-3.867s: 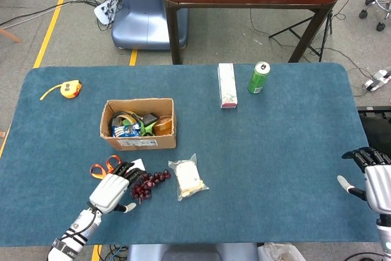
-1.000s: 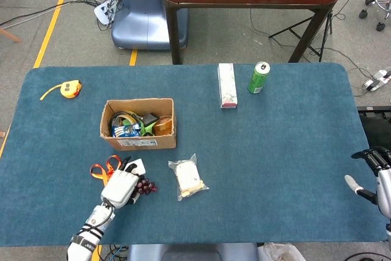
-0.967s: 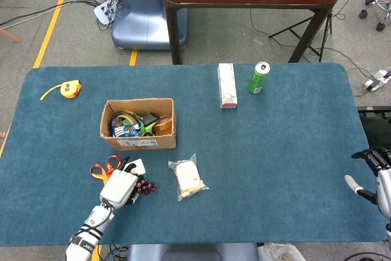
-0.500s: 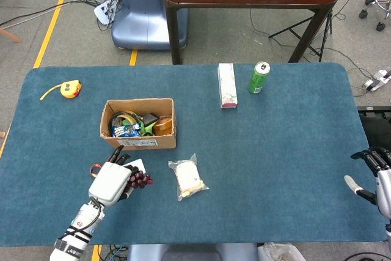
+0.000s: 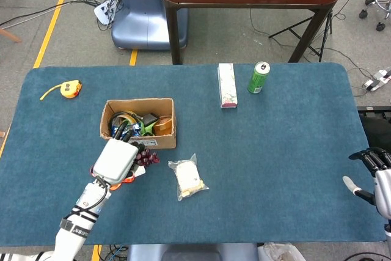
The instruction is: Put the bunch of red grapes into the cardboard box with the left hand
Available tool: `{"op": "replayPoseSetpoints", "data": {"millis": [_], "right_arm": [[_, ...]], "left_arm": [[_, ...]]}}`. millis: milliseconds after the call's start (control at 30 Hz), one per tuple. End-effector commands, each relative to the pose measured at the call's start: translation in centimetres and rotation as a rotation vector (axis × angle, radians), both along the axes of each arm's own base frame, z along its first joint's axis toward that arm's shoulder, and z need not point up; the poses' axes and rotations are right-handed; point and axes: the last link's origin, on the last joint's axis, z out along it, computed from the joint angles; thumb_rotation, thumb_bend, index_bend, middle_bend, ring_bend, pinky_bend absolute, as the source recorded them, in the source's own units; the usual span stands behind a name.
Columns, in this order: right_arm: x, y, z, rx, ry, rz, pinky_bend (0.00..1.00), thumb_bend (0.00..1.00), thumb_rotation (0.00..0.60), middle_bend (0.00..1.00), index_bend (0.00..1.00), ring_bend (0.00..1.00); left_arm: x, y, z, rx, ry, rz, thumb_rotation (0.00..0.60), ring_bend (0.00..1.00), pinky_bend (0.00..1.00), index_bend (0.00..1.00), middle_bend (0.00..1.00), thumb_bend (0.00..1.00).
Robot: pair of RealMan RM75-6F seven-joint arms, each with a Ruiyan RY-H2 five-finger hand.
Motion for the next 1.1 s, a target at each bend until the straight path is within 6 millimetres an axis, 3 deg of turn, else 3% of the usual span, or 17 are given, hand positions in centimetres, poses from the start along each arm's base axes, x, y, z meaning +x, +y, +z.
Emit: {"op": "replayPoseSetpoints", "data": {"millis": [33, 433, 833, 1100], "right_arm": [[0.0, -0.1, 0.0, 0.002, 0.000, -0.001, 0.41, 0.15, 0.600, 0.43, 0.43, 0.29], [-0.1, -0.2, -0.1, 0.015, -0.002, -0.007, 0.41, 0.15, 0.600, 0.43, 0.43, 0.29], [-0.1, -0.3, -0.3, 0.028, -0.001, -0.008, 0.41, 0.15, 0.600, 0.43, 0.43, 0.29], [-0.1, -0.2, -0.3, 0.031, -0.005, -0.007, 0.41, 0.15, 0.600, 0.43, 0.43, 0.29]], "left_arm": [[0.6, 1.5, -0.4, 0.012, 0.045, -0.034, 0.600, 0.21, 0.05, 0.54, 0.60, 0.44], [2.2, 5.9, -1.6, 0.039, 0.111, -0.088, 0.600, 0.21, 0.11, 0.53, 0.59, 0.44], [3.0, 10.2, -2.6, 0.068, 0.209, 0.007, 0.600, 0.21, 0.16, 0.50, 0.59, 0.44], [2.8, 12.5, -3.5, 0.110, 0.273, 0.080, 0.600, 0.21, 0.16, 0.41, 0.52, 0.42]]}}
